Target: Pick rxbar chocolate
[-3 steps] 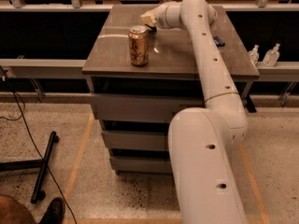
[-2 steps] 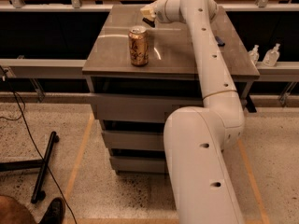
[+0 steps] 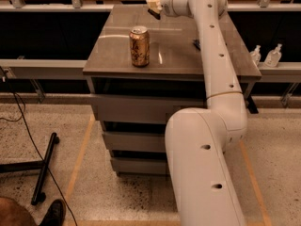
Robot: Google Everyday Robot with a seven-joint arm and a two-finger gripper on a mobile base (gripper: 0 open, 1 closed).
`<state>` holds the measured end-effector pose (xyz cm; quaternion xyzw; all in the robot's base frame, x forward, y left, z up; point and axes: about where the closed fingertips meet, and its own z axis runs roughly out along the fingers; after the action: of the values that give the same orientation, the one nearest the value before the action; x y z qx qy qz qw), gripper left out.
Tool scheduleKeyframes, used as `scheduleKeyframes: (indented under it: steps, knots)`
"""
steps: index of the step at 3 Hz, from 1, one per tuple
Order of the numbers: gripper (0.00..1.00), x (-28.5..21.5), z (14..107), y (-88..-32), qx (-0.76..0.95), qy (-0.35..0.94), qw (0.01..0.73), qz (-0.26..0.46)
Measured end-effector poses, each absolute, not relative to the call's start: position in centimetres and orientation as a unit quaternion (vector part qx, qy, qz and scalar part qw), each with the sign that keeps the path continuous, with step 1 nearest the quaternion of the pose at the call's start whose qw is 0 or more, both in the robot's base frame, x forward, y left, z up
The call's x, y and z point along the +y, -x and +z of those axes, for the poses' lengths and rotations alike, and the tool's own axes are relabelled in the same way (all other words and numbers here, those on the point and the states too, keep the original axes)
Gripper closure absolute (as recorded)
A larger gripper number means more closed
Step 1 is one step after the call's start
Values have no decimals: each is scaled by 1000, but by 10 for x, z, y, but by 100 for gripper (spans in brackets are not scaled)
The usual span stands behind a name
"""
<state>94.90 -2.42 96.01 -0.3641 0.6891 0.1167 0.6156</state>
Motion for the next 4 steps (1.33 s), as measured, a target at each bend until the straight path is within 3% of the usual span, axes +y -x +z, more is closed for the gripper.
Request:
scheduleKeyframes:
  steps: [2, 4]
  knots:
    - [100, -24, 993, -927, 676, 375, 620, 136]
    - [100, -35, 993, -910, 710, 378, 579, 135]
